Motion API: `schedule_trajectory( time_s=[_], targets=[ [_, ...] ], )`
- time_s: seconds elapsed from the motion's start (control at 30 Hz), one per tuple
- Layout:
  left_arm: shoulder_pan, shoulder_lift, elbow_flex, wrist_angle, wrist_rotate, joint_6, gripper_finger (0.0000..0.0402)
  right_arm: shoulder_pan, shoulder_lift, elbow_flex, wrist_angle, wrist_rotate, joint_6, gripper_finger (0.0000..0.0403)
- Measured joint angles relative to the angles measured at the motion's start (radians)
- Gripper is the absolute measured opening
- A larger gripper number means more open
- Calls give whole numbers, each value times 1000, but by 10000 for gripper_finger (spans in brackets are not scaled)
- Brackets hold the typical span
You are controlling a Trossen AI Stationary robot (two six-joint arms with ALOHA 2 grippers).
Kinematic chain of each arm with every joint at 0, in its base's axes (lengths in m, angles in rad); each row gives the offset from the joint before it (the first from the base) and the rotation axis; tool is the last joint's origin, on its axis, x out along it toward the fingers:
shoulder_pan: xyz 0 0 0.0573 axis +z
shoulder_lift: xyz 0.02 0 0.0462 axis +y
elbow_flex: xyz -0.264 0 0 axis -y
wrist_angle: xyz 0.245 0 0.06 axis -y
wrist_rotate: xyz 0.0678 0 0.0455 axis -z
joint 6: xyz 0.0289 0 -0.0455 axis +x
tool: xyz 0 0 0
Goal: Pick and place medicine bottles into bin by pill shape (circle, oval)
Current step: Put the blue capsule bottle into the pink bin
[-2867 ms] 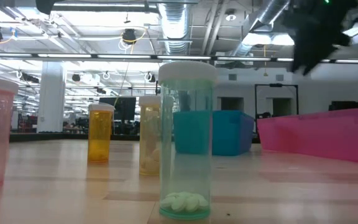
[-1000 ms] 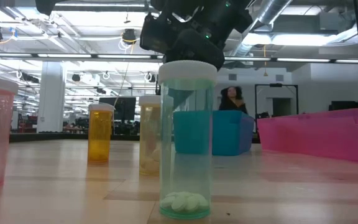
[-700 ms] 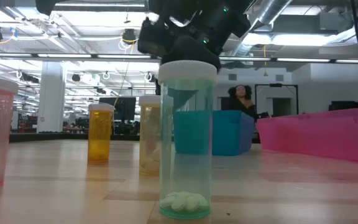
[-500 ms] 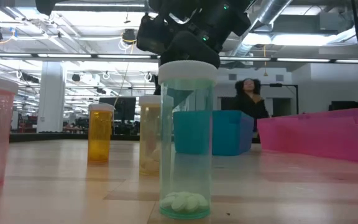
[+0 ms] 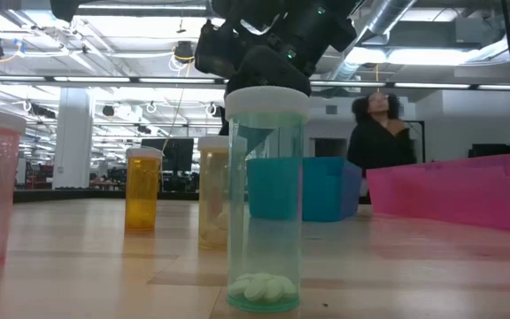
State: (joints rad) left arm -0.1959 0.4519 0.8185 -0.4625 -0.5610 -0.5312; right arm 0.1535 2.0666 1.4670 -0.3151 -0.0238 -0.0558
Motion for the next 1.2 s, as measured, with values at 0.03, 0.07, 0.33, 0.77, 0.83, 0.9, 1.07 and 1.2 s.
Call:
schedule_trajectory(
  time_s=[0.03, 0.07, 0.33, 0.77, 0.83, 0.9, 1.07, 1.2],
  targets=[
    [0, 0, 0, 0, 0, 0, 312, 0, 0, 0, 1, 0, 10, 106],
    [0, 0, 0, 0, 1, 0, 312, 0, 0, 0, 1, 0, 26, 107],
    [0, 0, 0, -1, 20, -1, 312, -9, -118, -2, -66, 0, 87, 120],
    [0, 0, 0, -3, 27, -1, 312, 18, -572, -232, -423, 137, 408, 125],
    [0, 0, 0, -2, 27, 0, 312, 45, -663, -311, -443, 202, 501, 125],
    [0, 0, 0, -2, 27, 0, 312, 77, -750, -383, -469, 270, 599, 124],
    [0, 0, 0, -1, 26, -1, 312, 154, -925, -517, -584, 404, 856, 124],
    [0, 0, 0, 0, 14, -1, 312, 196, -992, -599, -672, 469, 1036, 124]
  ],
)
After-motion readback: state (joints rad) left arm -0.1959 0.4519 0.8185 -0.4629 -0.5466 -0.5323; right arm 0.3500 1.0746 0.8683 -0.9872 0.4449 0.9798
